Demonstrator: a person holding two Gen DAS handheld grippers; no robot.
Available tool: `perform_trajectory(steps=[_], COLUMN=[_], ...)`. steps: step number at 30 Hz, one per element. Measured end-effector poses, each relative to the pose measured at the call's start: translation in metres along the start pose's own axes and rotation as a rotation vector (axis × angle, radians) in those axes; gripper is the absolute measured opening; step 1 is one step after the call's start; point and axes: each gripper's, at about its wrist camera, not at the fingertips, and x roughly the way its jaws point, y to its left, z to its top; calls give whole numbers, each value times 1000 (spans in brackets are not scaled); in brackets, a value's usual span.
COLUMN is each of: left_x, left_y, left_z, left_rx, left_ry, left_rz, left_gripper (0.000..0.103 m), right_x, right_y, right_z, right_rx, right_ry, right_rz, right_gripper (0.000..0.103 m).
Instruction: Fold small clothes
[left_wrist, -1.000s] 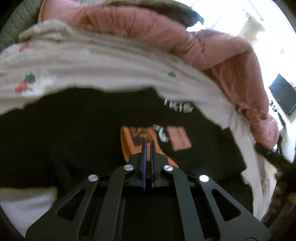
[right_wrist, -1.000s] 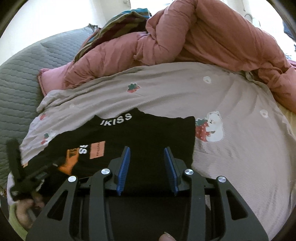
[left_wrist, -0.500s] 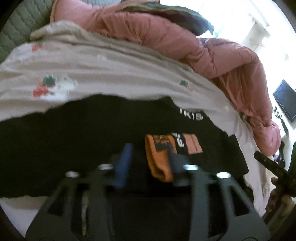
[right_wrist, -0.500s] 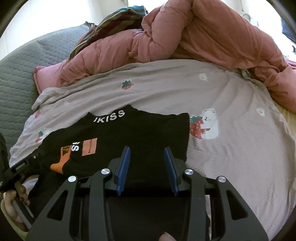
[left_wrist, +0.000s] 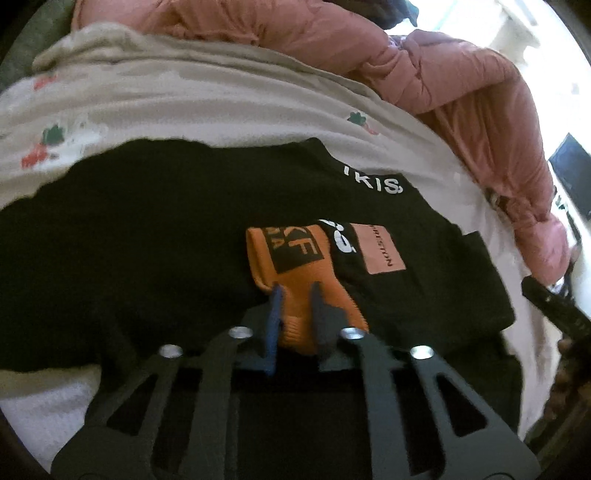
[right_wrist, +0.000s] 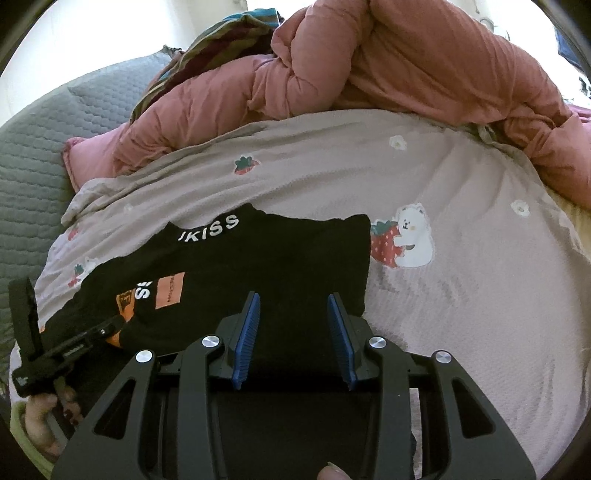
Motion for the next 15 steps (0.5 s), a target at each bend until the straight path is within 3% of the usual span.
perform_trajectory(steps=[7,11,15], left_x=[-44,-67,-65], left_y=[4,7,21], left_z=[13,21,21], left_rx=[14,56,38], left_ry=[-144,-225,-207], left_rz=[-47,15,66], left_gripper=[0,0,1], right_x=[0,0,1], right_y=[1,0,3], right_z=[1,1,1], right_rx=[-3,-2,-8], right_ry=[-7,-5,-1], right_rz=[2,-5,-4], right_gripper=[37,37,37])
